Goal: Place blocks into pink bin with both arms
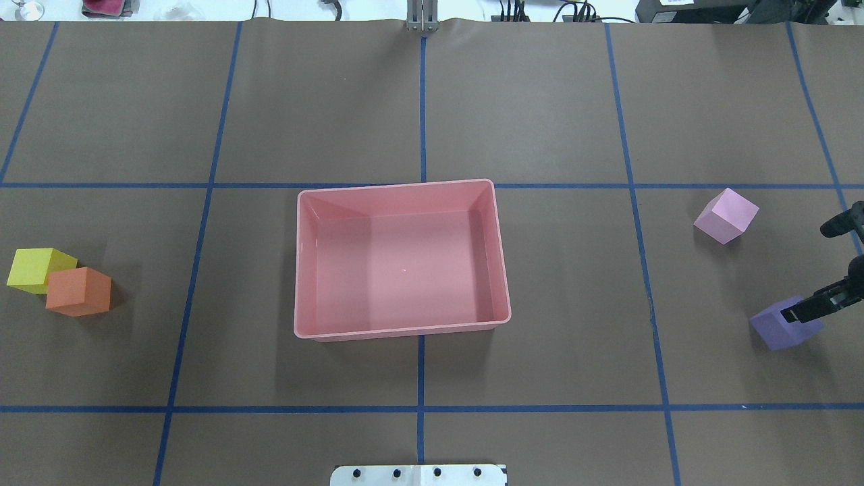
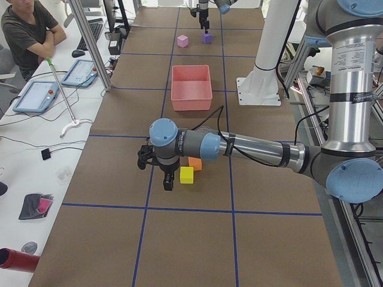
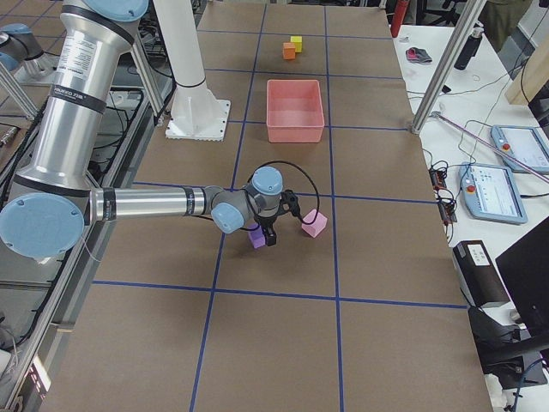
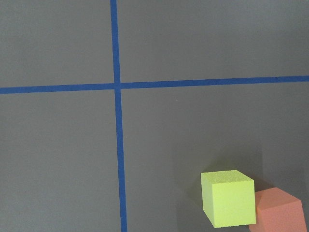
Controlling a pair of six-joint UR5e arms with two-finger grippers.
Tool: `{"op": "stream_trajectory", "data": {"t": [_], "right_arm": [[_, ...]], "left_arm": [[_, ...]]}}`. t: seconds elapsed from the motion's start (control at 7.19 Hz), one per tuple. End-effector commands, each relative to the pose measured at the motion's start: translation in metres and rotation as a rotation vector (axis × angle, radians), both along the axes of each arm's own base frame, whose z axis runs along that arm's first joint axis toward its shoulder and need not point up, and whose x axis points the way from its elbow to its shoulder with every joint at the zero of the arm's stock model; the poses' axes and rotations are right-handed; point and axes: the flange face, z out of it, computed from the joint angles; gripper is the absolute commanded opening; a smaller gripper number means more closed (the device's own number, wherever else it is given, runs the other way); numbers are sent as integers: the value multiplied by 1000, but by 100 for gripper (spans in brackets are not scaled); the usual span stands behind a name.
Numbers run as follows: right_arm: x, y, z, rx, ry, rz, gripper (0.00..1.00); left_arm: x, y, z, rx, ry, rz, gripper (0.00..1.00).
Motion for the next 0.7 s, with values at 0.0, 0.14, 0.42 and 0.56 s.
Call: {"op": "stream_trajectory", "data": {"t": [0.0,0.14,0.42,0.56], "right_arm": [[-13,5,3,6,13,-29,99],[-20,8,4,17,28,-40,99],[-23,9,7,13,33,-48,43],[-23,9,11,7,37,-47,4]], "left_arm": [[1,0,0,-1,1,1,100],[1,0,1,1,1,2,100],[2,0,7,-12,-2,6,100],[12,0,7,-18,-2,26,100]]}}
